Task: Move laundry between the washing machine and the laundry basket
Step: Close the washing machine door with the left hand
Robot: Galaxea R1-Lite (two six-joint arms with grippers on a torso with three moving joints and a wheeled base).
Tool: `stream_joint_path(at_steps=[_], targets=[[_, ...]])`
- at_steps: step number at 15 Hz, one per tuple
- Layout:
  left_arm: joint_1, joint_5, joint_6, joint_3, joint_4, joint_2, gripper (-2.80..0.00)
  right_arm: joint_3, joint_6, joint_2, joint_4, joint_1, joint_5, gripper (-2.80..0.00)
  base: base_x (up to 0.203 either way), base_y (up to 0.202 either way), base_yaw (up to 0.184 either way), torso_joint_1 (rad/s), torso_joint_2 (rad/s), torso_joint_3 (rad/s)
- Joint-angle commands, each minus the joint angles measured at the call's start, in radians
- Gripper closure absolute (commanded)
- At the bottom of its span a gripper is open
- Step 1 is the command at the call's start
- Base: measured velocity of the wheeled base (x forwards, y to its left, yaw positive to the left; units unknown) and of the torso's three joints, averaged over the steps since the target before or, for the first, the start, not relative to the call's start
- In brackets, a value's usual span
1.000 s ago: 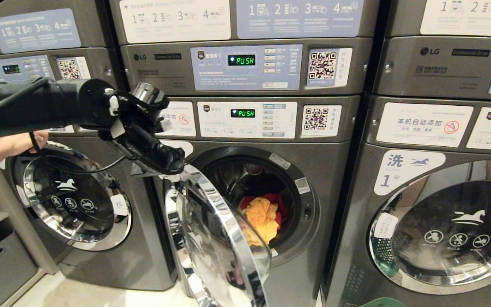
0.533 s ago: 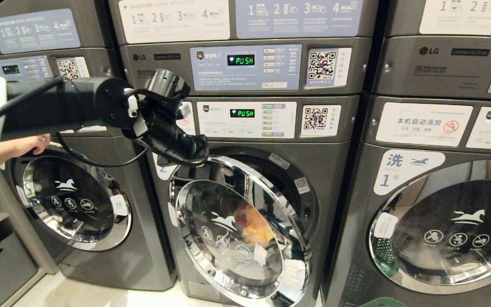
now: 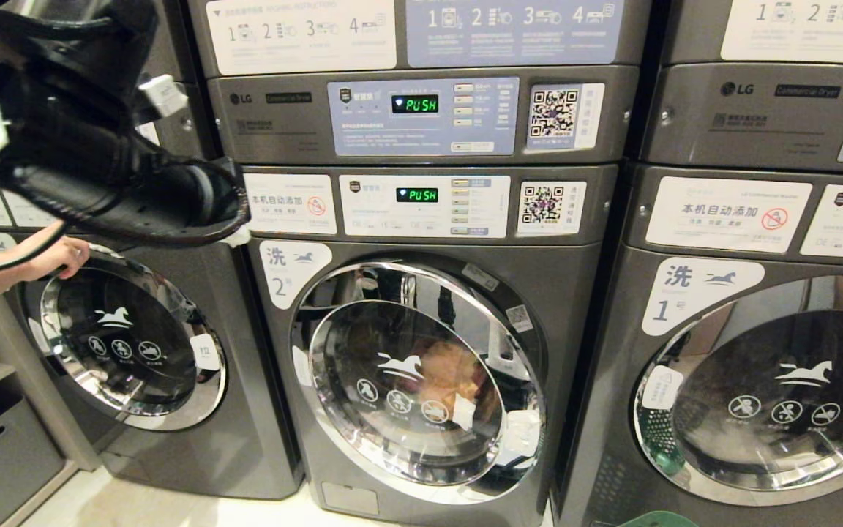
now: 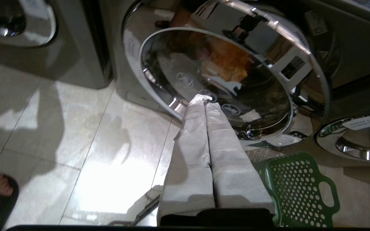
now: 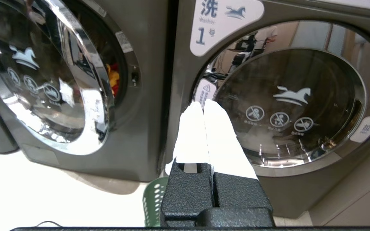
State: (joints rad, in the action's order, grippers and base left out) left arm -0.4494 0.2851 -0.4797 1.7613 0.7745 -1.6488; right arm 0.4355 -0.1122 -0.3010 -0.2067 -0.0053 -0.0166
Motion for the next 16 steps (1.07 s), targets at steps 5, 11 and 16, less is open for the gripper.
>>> stream_joint_path(at_steps=[5, 11, 16], targets=[[0.011, 0.16, -0.257, -0.437, 0.061, 0.49, 0.0, 0.241, 0.022, -0.733, 0.131, 0.083, -0.328, 0.0, 0.0, 0.0, 0.0, 0.0, 0.0, 0.0], [0.011, 0.192, -0.297, -0.603, 0.073, 0.479, 0.0, 0.299, 0.176, -1.21, 0.241, 0.495, -0.744, 0.0, 0.0, 0.0, 0.0, 0.0, 0.0, 0.0], [-0.035, 0.171, -0.254, -0.278, 0.015, 0.044, 0.0, 0.324, 0.285, -1.471, 0.54, 0.654, -0.819, 0.0, 0.0, 0.0, 0.0, 0.0, 0.0, 0.0]])
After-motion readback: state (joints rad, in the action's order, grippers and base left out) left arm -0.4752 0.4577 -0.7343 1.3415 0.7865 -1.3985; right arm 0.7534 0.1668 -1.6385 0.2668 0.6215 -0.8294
